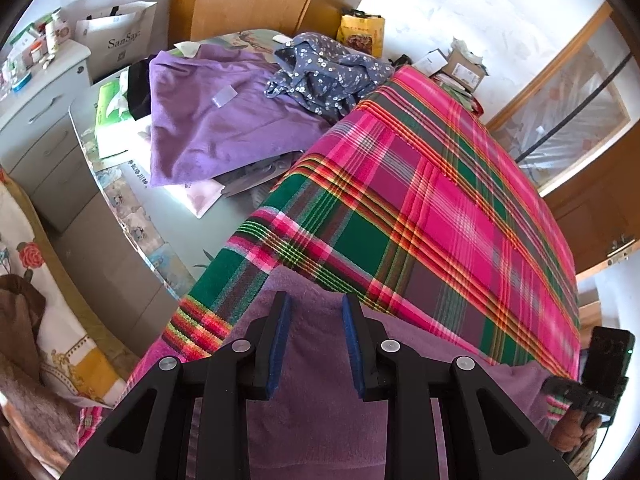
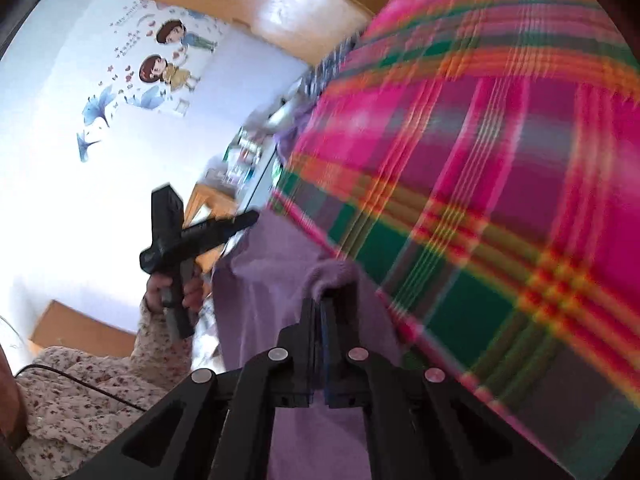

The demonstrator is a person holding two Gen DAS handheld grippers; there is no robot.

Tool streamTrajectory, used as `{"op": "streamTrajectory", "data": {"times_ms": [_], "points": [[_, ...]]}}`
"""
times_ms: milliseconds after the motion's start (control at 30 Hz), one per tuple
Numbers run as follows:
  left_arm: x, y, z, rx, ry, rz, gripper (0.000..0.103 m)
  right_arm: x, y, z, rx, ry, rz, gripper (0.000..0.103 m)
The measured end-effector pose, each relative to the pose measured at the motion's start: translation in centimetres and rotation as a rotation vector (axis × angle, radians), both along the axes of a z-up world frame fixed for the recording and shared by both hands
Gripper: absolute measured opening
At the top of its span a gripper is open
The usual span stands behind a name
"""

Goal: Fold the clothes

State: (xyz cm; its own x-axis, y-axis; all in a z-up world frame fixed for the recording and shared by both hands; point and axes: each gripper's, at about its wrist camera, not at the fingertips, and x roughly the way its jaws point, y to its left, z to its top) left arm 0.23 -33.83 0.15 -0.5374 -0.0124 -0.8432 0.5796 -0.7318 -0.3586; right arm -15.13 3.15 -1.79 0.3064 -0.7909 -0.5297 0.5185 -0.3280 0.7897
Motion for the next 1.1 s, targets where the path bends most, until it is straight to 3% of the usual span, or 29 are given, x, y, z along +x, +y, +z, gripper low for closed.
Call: {"op": "streamTrajectory", "data": {"times_ms": [233, 667, 800, 1000, 1100], "points": [[-0.2, 0.0, -0.1, -0.019, -0.010, 0.019, 0.027, -0.9, 1.0, 0.8, 0.061, 0.114, -0.079, 0.002], [-0.5, -0.1, -0.2, -0.034, -0.027, 0.037, 0.028, -0.9, -1.0, 0.1, 0.192, 0.206, -0.078, 0.003], [-0.6, -0.1, -0.1, -0.034, -0.037, 0.043, 0.028, -0.3, -0.8, 1.3, 0.216, 0.276, -0.085, 0.012], [-0.6, -0.6, 0.1, -0.002, -0.051, 0.059, 0.028, 0.2, -0.2, 3.4, 0.188, 0.351, -0.099, 0.018], [-0.9, -0.6, 0.5, -0.028, -0.073, 0.058, 0.028, -0.1, -1.0, 3.3, 0.207, 0.366, -0.071, 0.020]]}}
